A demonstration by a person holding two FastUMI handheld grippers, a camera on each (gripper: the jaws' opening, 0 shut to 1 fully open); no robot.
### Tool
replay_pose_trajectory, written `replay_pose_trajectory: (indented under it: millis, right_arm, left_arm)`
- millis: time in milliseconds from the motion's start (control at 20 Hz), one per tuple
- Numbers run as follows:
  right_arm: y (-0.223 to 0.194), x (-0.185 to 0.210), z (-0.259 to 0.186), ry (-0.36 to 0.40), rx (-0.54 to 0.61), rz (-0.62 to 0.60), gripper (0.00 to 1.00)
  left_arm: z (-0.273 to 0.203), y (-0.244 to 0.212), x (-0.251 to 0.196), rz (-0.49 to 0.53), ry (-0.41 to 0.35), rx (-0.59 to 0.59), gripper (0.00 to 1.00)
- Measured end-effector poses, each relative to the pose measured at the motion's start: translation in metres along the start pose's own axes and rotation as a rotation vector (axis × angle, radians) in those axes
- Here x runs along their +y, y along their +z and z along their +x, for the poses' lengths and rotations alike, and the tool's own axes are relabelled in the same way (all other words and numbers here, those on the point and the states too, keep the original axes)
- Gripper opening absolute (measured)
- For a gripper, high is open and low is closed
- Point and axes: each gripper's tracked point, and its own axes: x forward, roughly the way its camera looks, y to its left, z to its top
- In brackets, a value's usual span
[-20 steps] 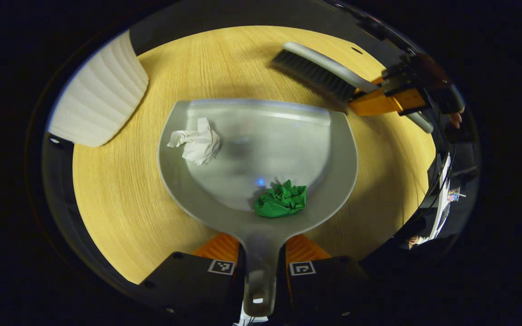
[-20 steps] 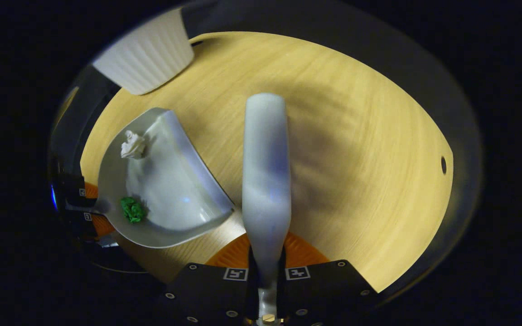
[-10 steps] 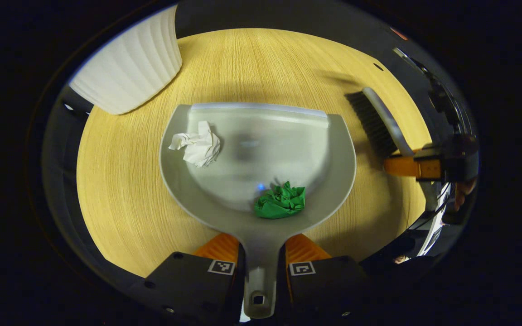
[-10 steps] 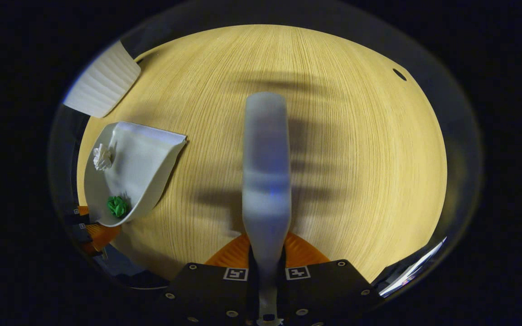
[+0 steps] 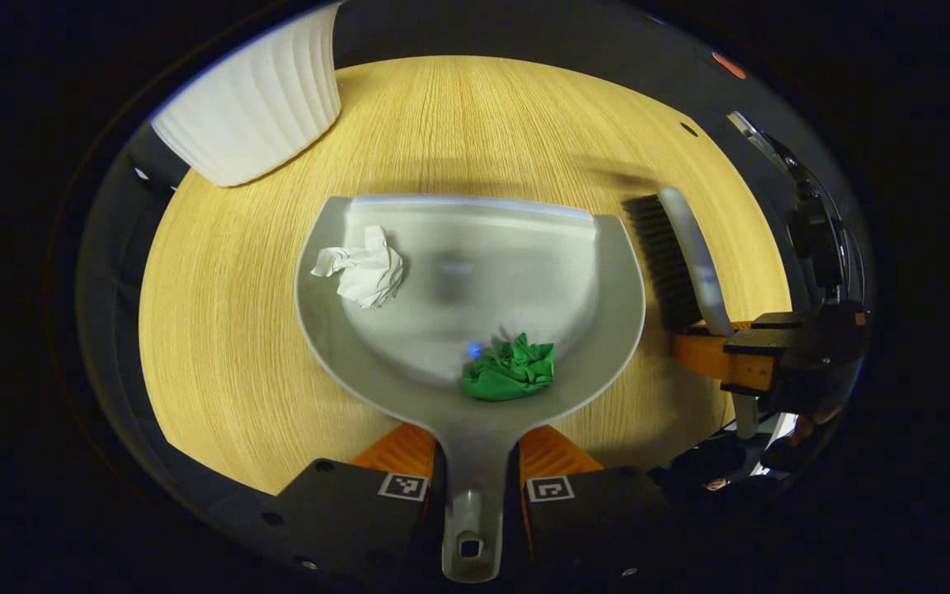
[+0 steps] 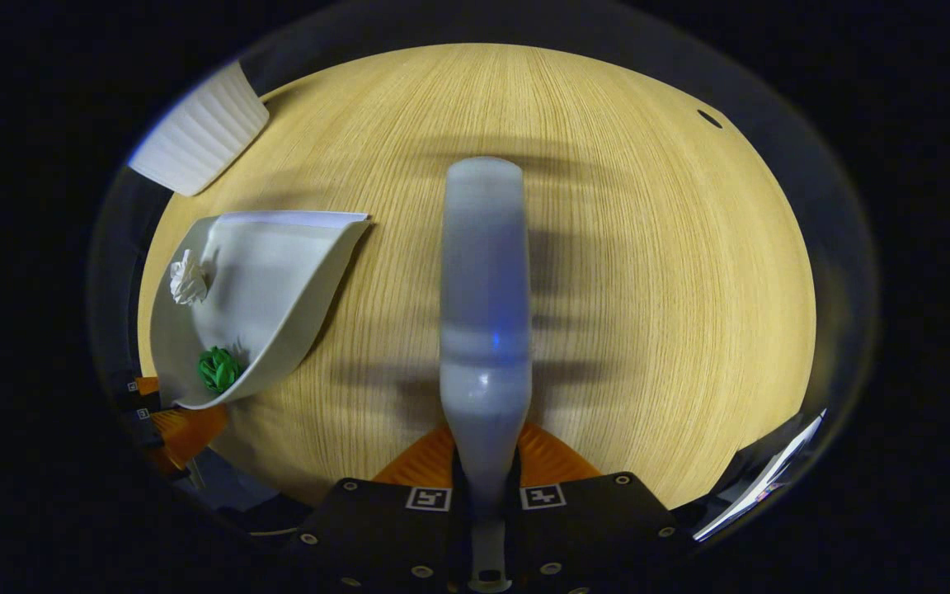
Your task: Pick up the small broom and dustpan from the desktop, sweep the trash into the dustpan with the broom, and then empty the trash into the garbage bin.
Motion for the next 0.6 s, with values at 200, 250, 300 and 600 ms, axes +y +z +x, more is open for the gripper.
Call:
replay_pose_trajectory:
  millis: [200,250,300,600]
  right_arm:
    - [0.063,-0.021,-0.006,0.012,-0.011,0.011,0.19]
    - [0.058,-0.028,0.003,0.014,-0.015,0.008,0.11]
    - [0.060,-0.027,0.004,0.015,-0.017,0.006,0.21]
    - [0.066,-0.031,0.025,0.021,-0.034,-0.008,0.25]
  left_arm:
    - [0.007,0.000,-0.002,-0.006,0.018,-0.044,0.29]
    - [0.008,0.001,-0.003,-0.010,0.020,-0.054,0.29]
    - [0.005,0.001,-0.004,-0.013,0.022,-0.063,0.29]
    - [-0.001,0.007,-0.011,-0.047,0.022,-0.102,0.29]
